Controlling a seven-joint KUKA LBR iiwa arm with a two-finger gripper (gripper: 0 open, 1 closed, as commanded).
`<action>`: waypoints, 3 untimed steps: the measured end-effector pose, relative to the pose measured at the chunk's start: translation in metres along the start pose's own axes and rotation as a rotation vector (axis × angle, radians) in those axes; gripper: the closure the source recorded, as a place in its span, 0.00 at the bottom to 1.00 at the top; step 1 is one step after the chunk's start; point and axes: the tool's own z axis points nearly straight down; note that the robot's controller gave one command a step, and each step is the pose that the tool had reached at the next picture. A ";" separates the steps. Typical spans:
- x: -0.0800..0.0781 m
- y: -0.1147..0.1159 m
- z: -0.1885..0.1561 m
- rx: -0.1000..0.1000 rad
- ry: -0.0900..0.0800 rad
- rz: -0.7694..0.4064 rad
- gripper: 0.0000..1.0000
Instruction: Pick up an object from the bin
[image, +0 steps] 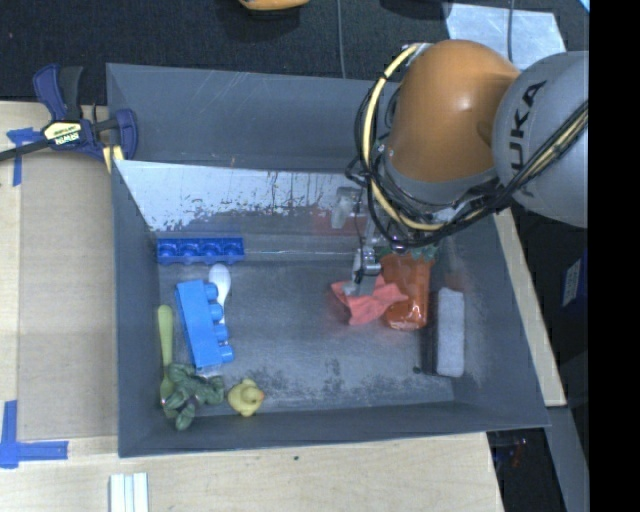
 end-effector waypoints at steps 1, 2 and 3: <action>-0.001 0.000 -0.005 0.000 -0.009 0.001 0.00; -0.012 -0.030 0.041 -0.001 -0.009 0.084 0.00; -0.013 -0.066 0.082 0.000 -0.014 -0.117 0.00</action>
Offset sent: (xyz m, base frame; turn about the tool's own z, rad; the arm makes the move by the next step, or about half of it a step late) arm 0.0127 -0.0348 -0.0502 0.1021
